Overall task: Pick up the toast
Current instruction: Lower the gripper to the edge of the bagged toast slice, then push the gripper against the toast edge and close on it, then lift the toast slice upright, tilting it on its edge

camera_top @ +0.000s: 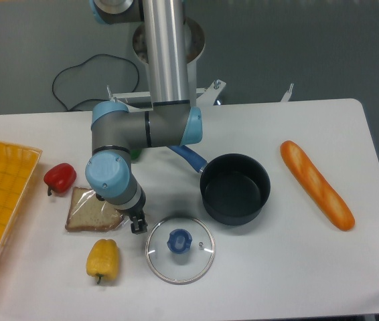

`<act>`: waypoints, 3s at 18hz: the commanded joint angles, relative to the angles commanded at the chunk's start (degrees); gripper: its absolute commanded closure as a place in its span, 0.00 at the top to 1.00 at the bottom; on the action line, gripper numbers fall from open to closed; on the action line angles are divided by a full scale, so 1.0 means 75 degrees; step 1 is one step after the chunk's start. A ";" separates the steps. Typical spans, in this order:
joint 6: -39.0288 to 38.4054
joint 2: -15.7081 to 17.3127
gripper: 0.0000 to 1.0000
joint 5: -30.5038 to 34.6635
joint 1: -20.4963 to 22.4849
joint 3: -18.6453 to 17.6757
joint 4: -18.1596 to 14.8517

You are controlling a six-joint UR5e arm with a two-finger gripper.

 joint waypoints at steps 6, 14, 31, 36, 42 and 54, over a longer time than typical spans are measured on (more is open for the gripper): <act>-0.0047 0.0000 0.28 0.0070 -0.0012 0.0000 -0.0023; -0.0199 0.0047 0.03 0.0082 -0.0012 0.0082 -0.0082; -0.0188 0.0363 0.02 -0.0222 0.0223 0.1194 -0.1768; -0.0188 0.0620 0.02 -0.0328 0.0328 0.1476 -0.2261; -0.0188 0.1066 0.00 -0.0914 0.0387 0.1746 -0.2871; -0.0468 0.1687 0.00 -0.1184 0.0375 0.1781 -0.3457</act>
